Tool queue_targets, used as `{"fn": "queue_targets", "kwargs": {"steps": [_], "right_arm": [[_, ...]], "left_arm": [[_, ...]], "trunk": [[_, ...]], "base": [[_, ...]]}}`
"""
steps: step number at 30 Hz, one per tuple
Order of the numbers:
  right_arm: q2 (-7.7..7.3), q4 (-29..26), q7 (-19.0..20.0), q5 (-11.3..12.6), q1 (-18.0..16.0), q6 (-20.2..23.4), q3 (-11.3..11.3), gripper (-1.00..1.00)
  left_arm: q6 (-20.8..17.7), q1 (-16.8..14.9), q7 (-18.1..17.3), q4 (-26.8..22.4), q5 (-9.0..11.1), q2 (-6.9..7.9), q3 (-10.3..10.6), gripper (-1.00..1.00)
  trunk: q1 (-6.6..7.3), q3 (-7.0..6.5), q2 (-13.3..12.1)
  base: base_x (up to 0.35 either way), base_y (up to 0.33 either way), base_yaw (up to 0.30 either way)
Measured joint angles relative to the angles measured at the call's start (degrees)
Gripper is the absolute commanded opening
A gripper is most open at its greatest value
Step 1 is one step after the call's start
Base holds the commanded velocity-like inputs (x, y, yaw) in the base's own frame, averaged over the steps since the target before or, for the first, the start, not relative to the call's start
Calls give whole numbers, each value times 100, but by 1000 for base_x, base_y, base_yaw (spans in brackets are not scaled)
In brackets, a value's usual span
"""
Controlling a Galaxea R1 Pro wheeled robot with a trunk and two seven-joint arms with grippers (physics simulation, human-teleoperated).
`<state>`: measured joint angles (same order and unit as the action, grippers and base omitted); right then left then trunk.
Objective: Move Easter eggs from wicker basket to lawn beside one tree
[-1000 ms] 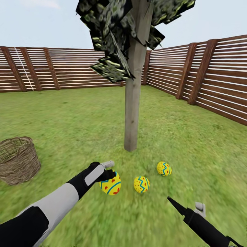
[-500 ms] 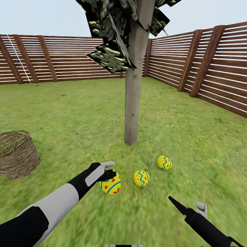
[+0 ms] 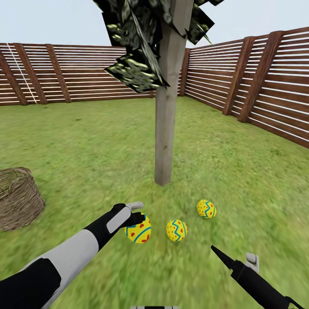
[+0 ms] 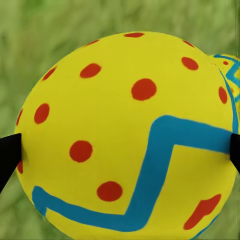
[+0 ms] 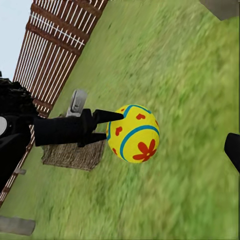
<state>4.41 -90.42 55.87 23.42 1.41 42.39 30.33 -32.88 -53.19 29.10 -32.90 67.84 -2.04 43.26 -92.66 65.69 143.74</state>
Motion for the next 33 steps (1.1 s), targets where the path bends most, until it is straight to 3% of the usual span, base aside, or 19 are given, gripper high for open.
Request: {"fn": "queue_targets", "kwargs": {"steps": [9,17,33], "right_arm": [[-7,3,0,2,0,7,1,100],[-6,3,0,0,0,-5,-14,100],[-13,3,0,0,0,-20,-75,100]], "left_arm": [[7,-1,6,-6,0,-1,-5,-100],[33,-1,6,1,1,-1,-5,-100],[778,1,11,-4,8,16,49,-100]], "trunk": [[-2,0,0],[-23,177,10],[-65,532,32]], "base": [[33,-25,0],[0,0,0],[0,0,0]]}}
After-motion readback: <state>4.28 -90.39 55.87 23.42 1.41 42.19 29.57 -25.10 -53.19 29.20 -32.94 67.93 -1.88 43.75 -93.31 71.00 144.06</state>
